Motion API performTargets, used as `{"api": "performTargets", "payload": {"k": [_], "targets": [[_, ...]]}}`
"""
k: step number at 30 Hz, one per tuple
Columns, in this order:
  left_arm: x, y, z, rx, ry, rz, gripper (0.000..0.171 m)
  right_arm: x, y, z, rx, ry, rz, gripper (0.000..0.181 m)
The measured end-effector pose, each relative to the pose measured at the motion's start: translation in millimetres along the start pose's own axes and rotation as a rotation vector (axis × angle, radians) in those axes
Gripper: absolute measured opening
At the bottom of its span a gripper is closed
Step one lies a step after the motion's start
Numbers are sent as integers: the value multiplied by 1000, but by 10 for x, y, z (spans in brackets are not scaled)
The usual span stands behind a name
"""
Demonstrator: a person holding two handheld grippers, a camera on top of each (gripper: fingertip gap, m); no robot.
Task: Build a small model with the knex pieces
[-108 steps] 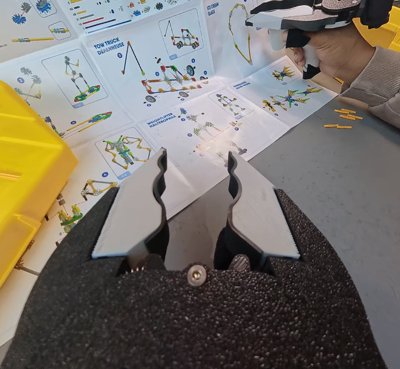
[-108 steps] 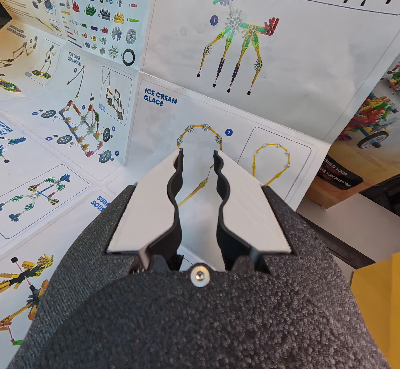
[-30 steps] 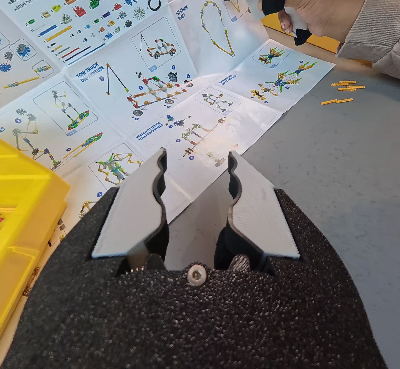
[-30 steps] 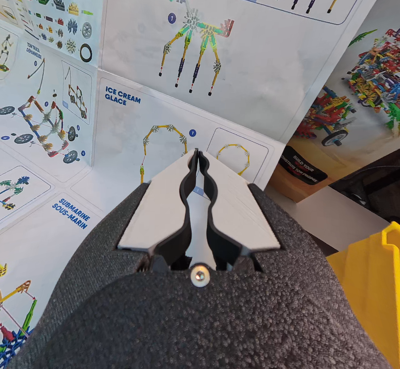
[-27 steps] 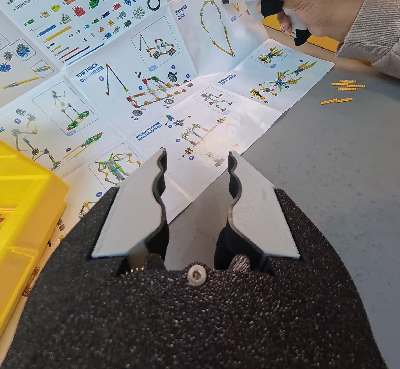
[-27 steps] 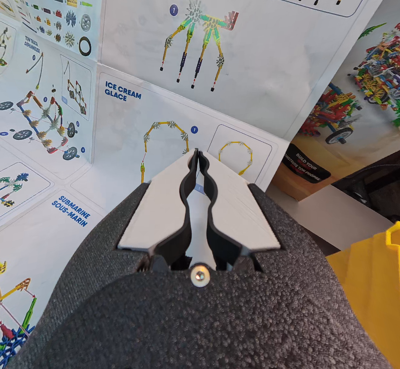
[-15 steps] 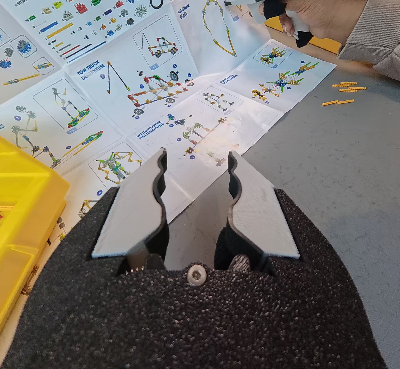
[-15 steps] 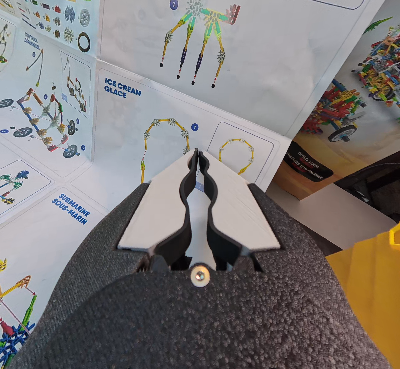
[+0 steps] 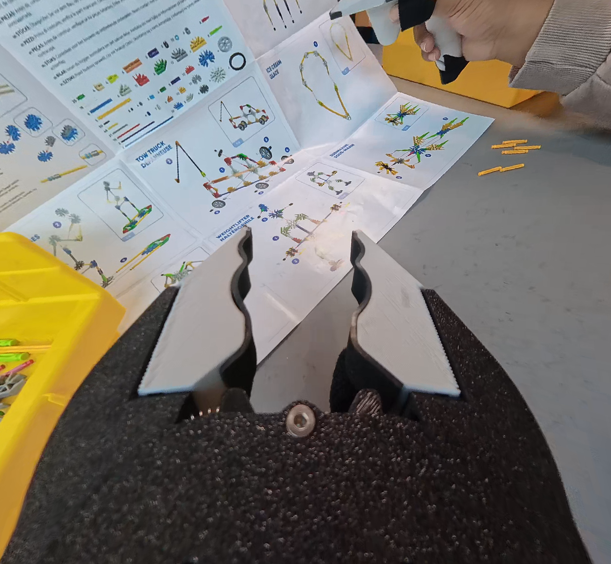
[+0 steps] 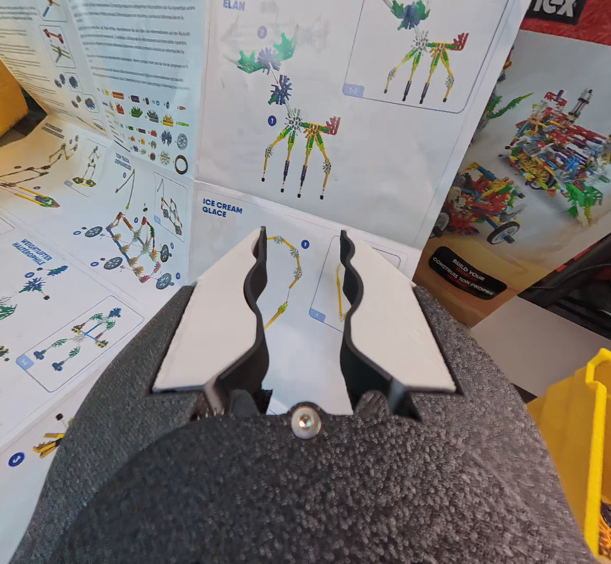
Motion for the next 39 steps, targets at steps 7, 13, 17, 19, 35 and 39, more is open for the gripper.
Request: {"api": "performTargets", "payload": {"k": [7, 13, 17, 19, 35, 39], "targets": [[479, 459, 496, 209, -145, -14, 62, 473, 591, 249, 262, -61, 162, 35], [785, 1721, 1924, 608, -148, 24, 55, 891, 958, 821, 389, -155, 194, 35], [402, 2632, 2749, 721, 190, 86, 47, 711, 1084, 1123, 450, -114, 201, 36], [29, 2950, 3005, 711, 470, 107, 46, 523, 1164, 1232, 488, -79, 174, 39], [-1535, 3440, 2483, 313, 1192, 162, 36, -374, 1600, 1596, 597, 20, 89, 55], [-1612, 3527, 2434, 290, 1199, 264, 30, -449, 1673, 1600, 622, 32, 92, 51]]}}
Point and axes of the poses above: each gripper's, where its closed fingertips meet, z back along the fingers, x out of its top, y = z × x across the jaws, the point moved 4 cm from there along z, back along the fingers, and after that the axes turned 5 degrees about x, right-handed, at the moved point
